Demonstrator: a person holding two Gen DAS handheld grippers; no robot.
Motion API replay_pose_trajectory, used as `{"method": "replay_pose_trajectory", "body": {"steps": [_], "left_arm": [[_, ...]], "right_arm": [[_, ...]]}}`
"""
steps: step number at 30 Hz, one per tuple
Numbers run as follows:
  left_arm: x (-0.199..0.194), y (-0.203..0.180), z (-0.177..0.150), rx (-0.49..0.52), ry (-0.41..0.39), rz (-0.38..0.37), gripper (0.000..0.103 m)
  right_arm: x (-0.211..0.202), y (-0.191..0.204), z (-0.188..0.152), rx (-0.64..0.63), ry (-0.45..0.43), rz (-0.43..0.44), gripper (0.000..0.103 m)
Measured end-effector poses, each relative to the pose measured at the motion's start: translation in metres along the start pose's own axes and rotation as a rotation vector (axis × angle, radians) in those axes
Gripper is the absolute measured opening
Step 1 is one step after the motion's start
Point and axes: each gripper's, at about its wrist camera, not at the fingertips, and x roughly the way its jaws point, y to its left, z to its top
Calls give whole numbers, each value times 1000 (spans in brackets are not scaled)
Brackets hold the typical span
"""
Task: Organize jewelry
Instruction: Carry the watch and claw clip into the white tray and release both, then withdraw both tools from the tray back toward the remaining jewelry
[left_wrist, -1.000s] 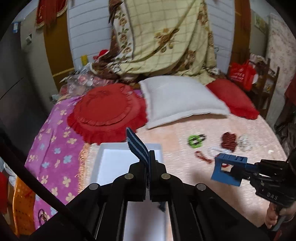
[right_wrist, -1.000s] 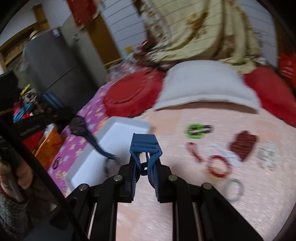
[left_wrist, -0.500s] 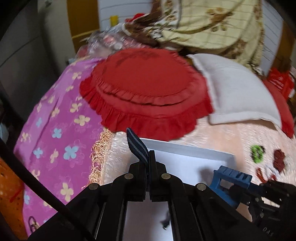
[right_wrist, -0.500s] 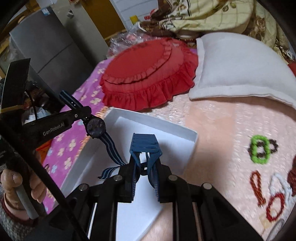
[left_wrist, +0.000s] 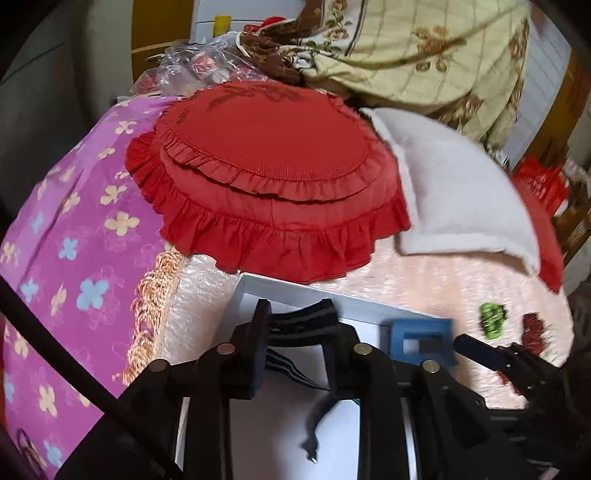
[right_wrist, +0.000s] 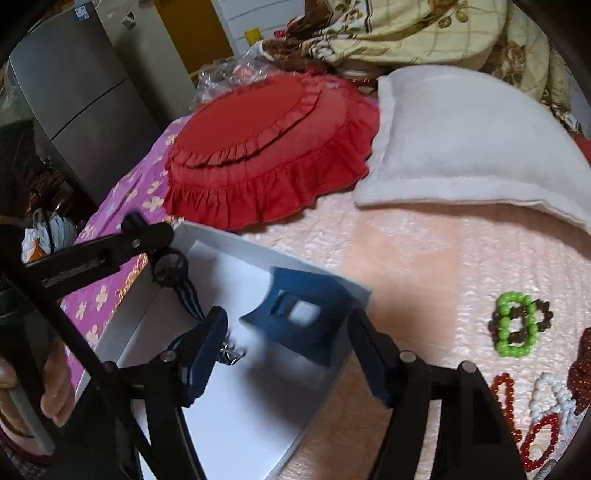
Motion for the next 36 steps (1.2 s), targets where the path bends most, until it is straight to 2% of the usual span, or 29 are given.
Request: {"method": "replay_pose_trajectory", "body": {"steps": [4,7,9,11,15,18,21,23,25,29,33,35,36], "left_arm": [[-24,4,-2,-36,-19,-39,16],[-44,11,-10,-54,-33,-36,16],[-61,22,-24,-74,-47,3,16],[-73,31,-42,-91,-50,83,16],[-104,47,-94,-128,-75,213,16],[-126,52,-133,-151,-91,243,16],[-145,55,-165,-215,-106,229,16],[-154,54,-185,-251,-105,200,16],[-163,45,-200,-265,-113,190,16],[-179,24,-219,-254,-135,176,16],[-188,6,-224,-227,-142,165,16],[-195,-5,-226,-213,-151,159,16],[-201,-13,-228,-203,-161,157,16]], "right_arm": [[-16,-1,3,16,-25,13,71],[-34,-1,-5,17,-37,13,71],[-47,0,-24,12,-29,-19,71],[-53,3,-46,8,-4,-22,71],[-57,13,-105,33,78,26,71],[-61,27,-140,18,122,44,66],[-64,45,-164,-33,134,33,57],[-65,54,-174,-63,146,20,46],[-67,60,-181,-87,141,7,44],[-80,62,-185,-170,119,-114,41],[-91,46,-188,-167,105,-191,41],[-95,40,-187,-151,98,-188,41],[-100,36,-188,-127,96,-157,41]]}}
